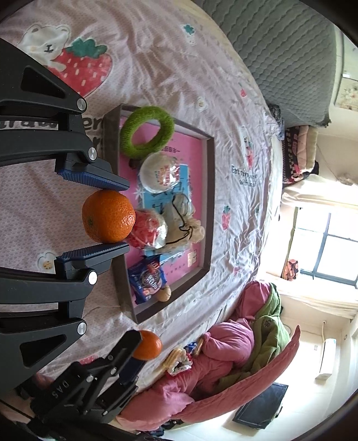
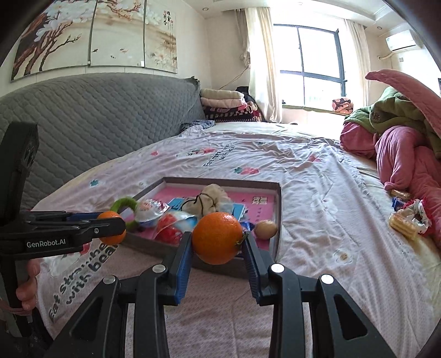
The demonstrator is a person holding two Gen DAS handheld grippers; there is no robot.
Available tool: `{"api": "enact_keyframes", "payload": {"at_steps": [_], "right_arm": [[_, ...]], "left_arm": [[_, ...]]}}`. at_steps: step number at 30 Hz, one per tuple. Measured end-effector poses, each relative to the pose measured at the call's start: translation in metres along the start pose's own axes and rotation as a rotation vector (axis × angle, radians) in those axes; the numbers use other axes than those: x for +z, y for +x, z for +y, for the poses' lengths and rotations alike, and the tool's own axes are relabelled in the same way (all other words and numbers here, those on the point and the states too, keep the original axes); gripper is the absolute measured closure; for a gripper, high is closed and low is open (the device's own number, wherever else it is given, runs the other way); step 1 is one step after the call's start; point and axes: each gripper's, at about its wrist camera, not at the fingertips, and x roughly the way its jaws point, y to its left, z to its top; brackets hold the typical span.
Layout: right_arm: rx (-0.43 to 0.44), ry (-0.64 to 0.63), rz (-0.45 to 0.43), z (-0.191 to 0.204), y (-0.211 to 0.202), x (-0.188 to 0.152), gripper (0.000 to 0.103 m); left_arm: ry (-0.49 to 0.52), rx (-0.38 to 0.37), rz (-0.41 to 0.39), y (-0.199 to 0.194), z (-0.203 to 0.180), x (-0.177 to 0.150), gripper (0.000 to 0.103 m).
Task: Organize objects
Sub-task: 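Lift and carry both oranges over the grey tray with both tools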
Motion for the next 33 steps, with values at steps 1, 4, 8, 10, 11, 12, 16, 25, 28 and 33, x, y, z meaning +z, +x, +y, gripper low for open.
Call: {"api": "enact_keyframes", "payload": {"at_steps": [1,4,8,10,11,12,16,25,28,33], "right_arm": [[-0.005,-0.003,-0.002,-0.001,0.001,0.002,0.067],[-0.018,-0.019,-0.006,-0.001,0.004,0.005,0.067],[-0.027,-0.034,-0.007,-0.002,0.007,0.008,0.067],[-0.032,-0.043,-0.004,-0.002,0.01,0.009,0.067],[-0.035,-0.045,-0.002,-0.002,0.011,0.009,0.067],[-0.038,-0.046,-0.001,-0.003,0.013,0.01,0.067],[-0.043,-0.041,0.013,-0.007,0.021,0.011,0.067],[-0.061,-0.034,0.065,-0.017,0.044,0.012,0.067],[-0.066,-0.028,0.079,-0.02,0.051,0.012,0.067],[-0.07,-0.035,0.094,-0.021,0.057,0.012,0.067]], "left_arm": [[0.002,0.001,0.001,0.001,0.0,0.001,0.064],[0.005,0.004,-0.001,0.006,-0.001,0.005,0.064],[0.018,0.012,-0.007,0.01,-0.004,0.009,0.064],[0.021,0.012,-0.01,0.012,-0.005,0.012,0.064],[0.022,0.012,-0.01,0.014,-0.005,0.013,0.064],[0.021,0.014,-0.011,0.015,-0.004,0.014,0.064],[0.018,0.017,-0.006,0.023,-0.002,0.018,0.064],[0.006,0.038,0.03,0.05,0.008,0.016,0.064],[-0.001,0.033,0.031,0.055,0.012,0.015,0.064],[-0.002,0.033,0.03,0.058,0.013,0.015,0.064]]}}
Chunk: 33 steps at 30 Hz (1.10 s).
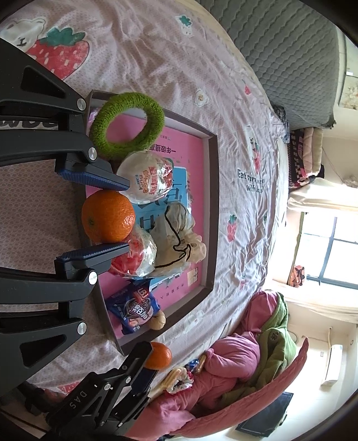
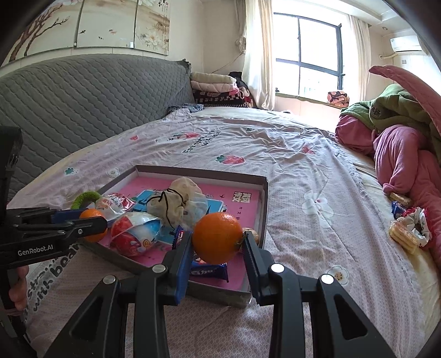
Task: Organize objects
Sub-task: 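Lift and carry both oranges over the grey tray with both tools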
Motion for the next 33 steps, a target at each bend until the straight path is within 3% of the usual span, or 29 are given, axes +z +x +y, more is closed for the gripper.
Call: {"api": "enact_keyframes", "payload": {"at_steps": [14,33], "right_arm": [[0.022,-0.005,0.017,0.006,0.001,-0.003,0.067],[0.027,0.06,0.082,-0.001,0.019,-0.012,0.067]], "left_arm": [[0.011,-0.023,-0.019,0.0,-0.001,0.0,0.064],[0.032,0.022,0.001,0.032,-0.006,0.001,0.064]]}}
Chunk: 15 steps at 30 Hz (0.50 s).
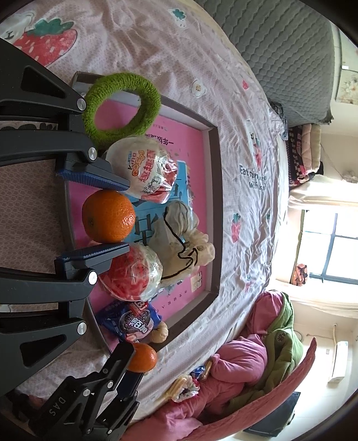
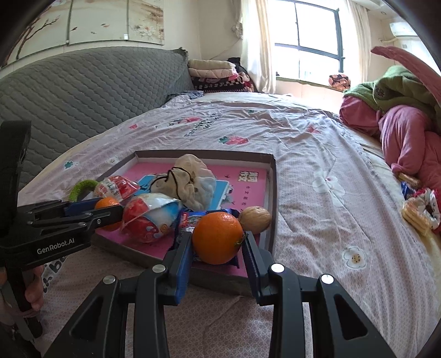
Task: Organize objects
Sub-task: 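Lift and carry both oranges over the grey tray with both tools, then lower the oranges into the tray and open both tools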
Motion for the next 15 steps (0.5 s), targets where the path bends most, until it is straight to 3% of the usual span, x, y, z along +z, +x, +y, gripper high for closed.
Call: {"api": "enact_keyframes", "payload": {"at_steps": [15], "right_arm": [[0.007,0.07,0.021,-0.0075,0.0039,-0.0037,0.066]], "left_arm": [[0.006,0.01,0.009,0.0068,-0.0027,-0.0057,0.063]]}}
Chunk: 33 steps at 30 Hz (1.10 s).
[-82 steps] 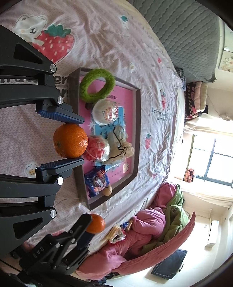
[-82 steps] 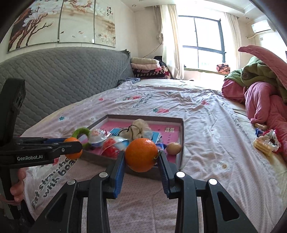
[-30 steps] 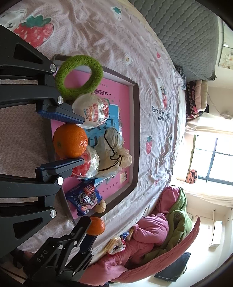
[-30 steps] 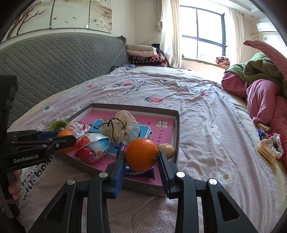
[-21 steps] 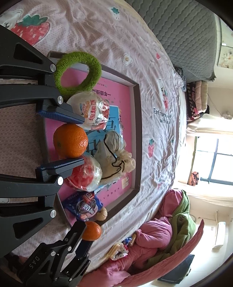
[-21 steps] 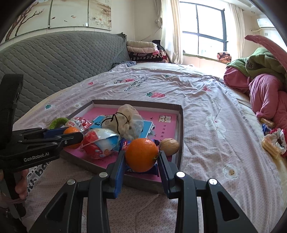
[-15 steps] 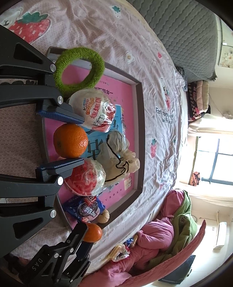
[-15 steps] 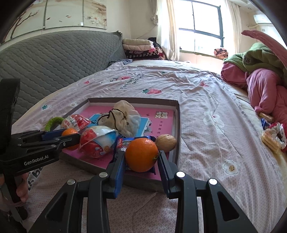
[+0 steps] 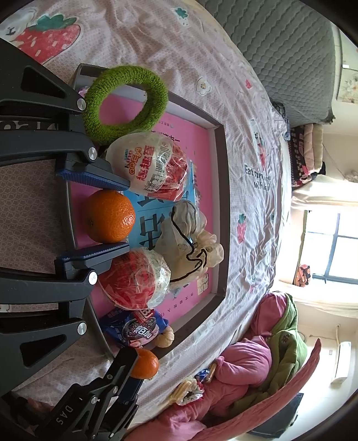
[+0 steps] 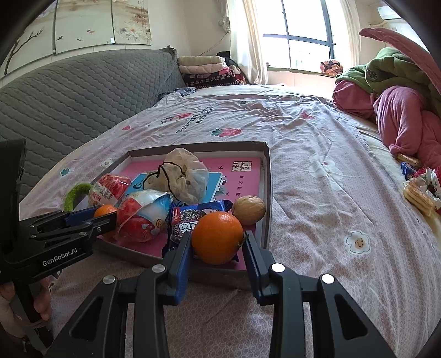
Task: Organize objects
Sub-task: 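Lower the oranges into the tray and open both tools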
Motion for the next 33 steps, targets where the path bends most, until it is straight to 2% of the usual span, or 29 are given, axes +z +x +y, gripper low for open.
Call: {"api": "enact_keyframes", "payload": {"at_steps": [18,21,33], "right_arm": [[-0.031,-0.004,0.001,0.002,-0.003,0.001,0.064],[-0.033,-0.003,-0.001,0.002,-0.004,0.001,0.063],[-0.053,-0.025,-0.025,0.004,-0.009,0.003,0.051]], "left_arm": [[0.013,0.024,-0.023,-0.011,-0.001,-0.001,0.063],[0.014,0.027,-0.029,-0.015,-0.001,0.002,0.059],[0.006,0.027,-0.046,-0.029,0.0,0.002,0.057]]}}
